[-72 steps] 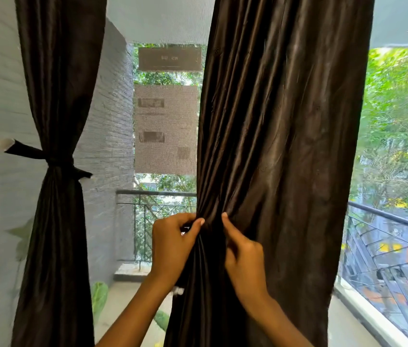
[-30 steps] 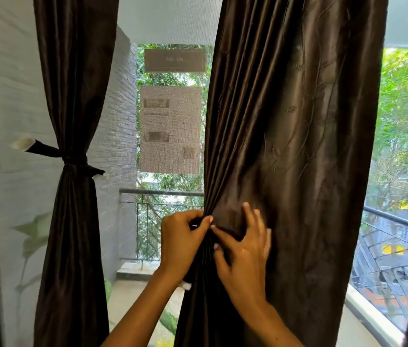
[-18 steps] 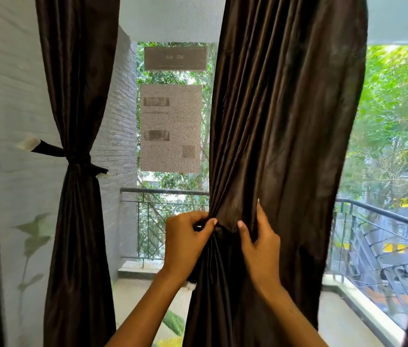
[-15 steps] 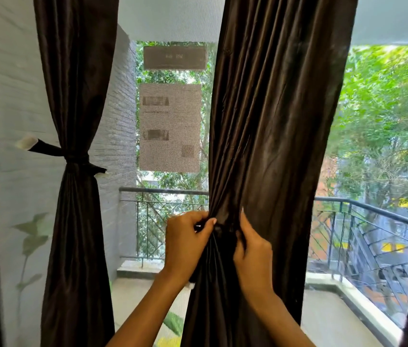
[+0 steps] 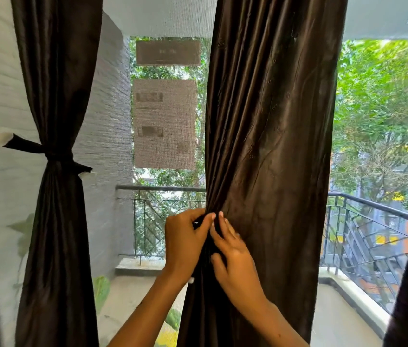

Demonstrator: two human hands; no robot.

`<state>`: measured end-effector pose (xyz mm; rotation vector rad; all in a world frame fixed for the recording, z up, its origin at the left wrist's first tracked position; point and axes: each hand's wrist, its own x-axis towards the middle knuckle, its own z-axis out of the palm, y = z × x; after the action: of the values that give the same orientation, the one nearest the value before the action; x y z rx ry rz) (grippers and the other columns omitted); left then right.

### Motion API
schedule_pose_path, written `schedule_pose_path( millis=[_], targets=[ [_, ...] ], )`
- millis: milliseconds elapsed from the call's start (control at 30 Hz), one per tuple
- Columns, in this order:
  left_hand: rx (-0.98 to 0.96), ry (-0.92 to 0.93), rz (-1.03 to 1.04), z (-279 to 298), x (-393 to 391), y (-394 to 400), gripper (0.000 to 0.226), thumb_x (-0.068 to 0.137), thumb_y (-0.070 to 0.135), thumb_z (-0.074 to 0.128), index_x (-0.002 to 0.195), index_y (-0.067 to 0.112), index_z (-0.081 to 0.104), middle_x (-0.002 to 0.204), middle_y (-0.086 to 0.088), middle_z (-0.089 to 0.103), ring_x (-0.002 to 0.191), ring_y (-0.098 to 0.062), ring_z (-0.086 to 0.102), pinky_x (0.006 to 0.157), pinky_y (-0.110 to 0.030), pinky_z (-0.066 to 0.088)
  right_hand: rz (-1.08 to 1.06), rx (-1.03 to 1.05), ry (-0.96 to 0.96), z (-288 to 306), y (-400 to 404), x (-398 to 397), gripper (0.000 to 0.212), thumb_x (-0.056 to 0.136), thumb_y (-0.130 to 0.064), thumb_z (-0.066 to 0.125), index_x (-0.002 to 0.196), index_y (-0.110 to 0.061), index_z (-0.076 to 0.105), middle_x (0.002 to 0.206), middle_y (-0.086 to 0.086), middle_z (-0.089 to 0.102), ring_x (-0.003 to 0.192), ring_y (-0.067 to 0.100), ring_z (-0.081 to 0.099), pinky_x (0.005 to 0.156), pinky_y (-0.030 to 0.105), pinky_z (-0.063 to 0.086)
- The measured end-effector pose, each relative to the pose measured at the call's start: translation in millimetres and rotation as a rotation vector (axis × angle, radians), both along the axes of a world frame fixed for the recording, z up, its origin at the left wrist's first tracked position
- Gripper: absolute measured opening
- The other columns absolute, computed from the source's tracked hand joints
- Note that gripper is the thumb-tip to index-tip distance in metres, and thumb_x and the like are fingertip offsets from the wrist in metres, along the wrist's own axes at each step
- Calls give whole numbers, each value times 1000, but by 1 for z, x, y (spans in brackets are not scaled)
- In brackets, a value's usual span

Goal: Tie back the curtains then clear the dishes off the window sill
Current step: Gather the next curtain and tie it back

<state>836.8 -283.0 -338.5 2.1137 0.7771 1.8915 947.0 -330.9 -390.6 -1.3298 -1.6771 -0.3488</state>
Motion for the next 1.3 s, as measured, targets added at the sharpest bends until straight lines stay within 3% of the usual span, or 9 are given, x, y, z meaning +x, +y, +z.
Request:
schedule_pose_path(
  millis=[100, 233, 333, 400, 533, 600, 767, 1100, 1300],
  targets=[
    [-19, -7, 24, 0, -1, 7, 9, 82, 23, 73, 86, 16, 78, 72, 8, 73, 66, 3, 65, 64, -23, 54, -358, 213, 70, 8, 2, 9, 56, 90, -41, 47, 144, -33, 36, 160, 11, -2, 146, 27, -8, 111, 57, 7],
    [-21, 2, -5, -1, 0, 6, 10, 82, 21, 73, 89, 15, 78, 76, 8, 74, 70, 2, 66, 69, -22, 56, -352, 171, 504, 28, 4, 23, 105, 77, -56, 64, 151, -23, -3, 158, 10, -13, 145, 25, -10, 114, 53, 8],
    [-26, -10, -9, -1, 3, 4, 11, 82, 19, 73, 92, 15, 77, 79, 5, 75, 71, 1, 66, 70, -20, 56, -84, 188, 578, 33, 7, 34, 90, 85, -33, 66, 152, -18, 8, 147, 0, 36, 136, 15, 37, 106, 25, 34],
    [-20, -5, -3, -2, 7, 2, 10, 82, 16, 73, 91, 15, 77, 78, 4, 74, 69, -1, 66, 68, -23, 56, -140, 223, 428, 26, 11, 35, 61, 93, -12, 58, 147, -9, 30, 115, 3, 64, 97, 8, 63, 83, 17, 45],
    [-12, 36, -6, -5, 20, -3, 7, 84, 15, 69, 86, 16, 76, 70, 3, 71, 62, -5, 63, 61, -30, 52, -145, 148, 301, 9, 14, 26, 70, 89, 10, 45, 148, -22, 27, 118, 0, 65, 95, 14, 65, 95, 45, 49],
    [9, 66, 7, -6, 26, -5, 8, 85, 18, 68, 85, 16, 75, 68, 2, 70, 60, -6, 61, 59, -32, 50, -113, 97, 241, 5, 12, 23, 76, 88, 11, 41, 150, -25, 15, 132, 4, 57, 106, 25, 63, 97, 43, 48],
    [18, 28, -76, -10, 30, -8, 20, 88, 31, 60, 86, 17, 74, 68, 4, 69, 59, -5, 62, 58, -32, 51, 5, -41, 149, 5, 3, 23, 66, 93, -17, 35, 140, -28, -10, 157, -6, 10, 134, 3, 31, 99, -1, 22],
    [-97, -48, -115, -6, 23, -4, 16, 79, 17, 76, 94, 20, 77, 80, 9, 75, 72, 5, 67, 69, -27, 57, -43, -32, 174, 12, 7, 44, 66, 85, -68, 23, 137, -33, 44, 155, -12, -15, 145, 13, -13, 115, 37, 9],
    [-162, -46, -193, 0, 20, -16, 19, 71, 27, 81, 90, 30, 76, 76, 18, 73, 73, 6, 68, 69, -13, 52, -19, -118, 76, 10, 1, 31, 96, 75, -85, 1, 144, -29, 35, 153, -17, -21, 142, 3, -22, 114, 34, -2]
  ],
)
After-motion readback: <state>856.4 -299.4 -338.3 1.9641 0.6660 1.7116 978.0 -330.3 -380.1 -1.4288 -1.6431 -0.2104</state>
